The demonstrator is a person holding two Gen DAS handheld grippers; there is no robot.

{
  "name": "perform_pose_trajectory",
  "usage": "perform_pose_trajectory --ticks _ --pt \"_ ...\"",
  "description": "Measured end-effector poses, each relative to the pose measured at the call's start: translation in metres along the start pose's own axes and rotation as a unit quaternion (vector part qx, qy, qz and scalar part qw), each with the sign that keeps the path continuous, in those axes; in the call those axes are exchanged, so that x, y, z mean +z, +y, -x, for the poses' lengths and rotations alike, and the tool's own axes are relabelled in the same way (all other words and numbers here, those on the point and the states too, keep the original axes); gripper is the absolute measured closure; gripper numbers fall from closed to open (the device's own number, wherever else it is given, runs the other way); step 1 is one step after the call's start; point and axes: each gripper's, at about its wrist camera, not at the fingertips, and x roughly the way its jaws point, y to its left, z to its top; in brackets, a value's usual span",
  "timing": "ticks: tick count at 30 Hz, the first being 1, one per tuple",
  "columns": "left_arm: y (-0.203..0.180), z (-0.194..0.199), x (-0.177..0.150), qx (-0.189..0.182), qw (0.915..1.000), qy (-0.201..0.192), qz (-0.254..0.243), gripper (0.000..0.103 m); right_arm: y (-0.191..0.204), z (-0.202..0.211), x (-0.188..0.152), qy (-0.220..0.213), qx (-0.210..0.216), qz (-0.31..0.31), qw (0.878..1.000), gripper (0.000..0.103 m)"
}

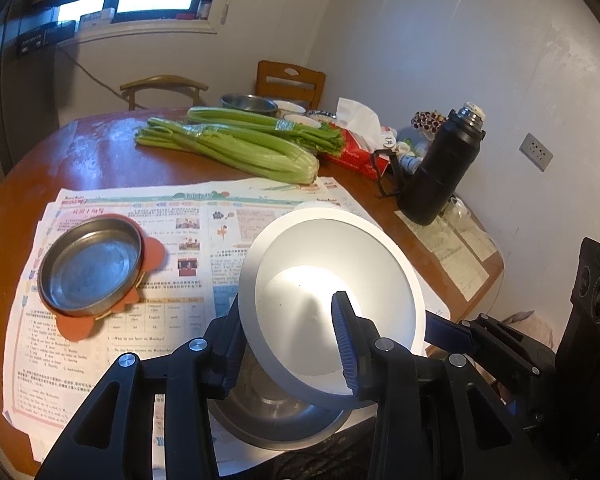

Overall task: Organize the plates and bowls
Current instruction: 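Lift and carry the paper bowl with the left tool over the steel bowl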

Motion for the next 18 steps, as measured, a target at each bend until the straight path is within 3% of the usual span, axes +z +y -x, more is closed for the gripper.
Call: perform_pose_trajectory --ticks 18 --pt "0.007 -0.035 -0.027 0.014 0.9987 0.048 0.009 0.062 -0.006 -0.023 -0.028 0.043 -0.006 0.003 0.999 0.046"
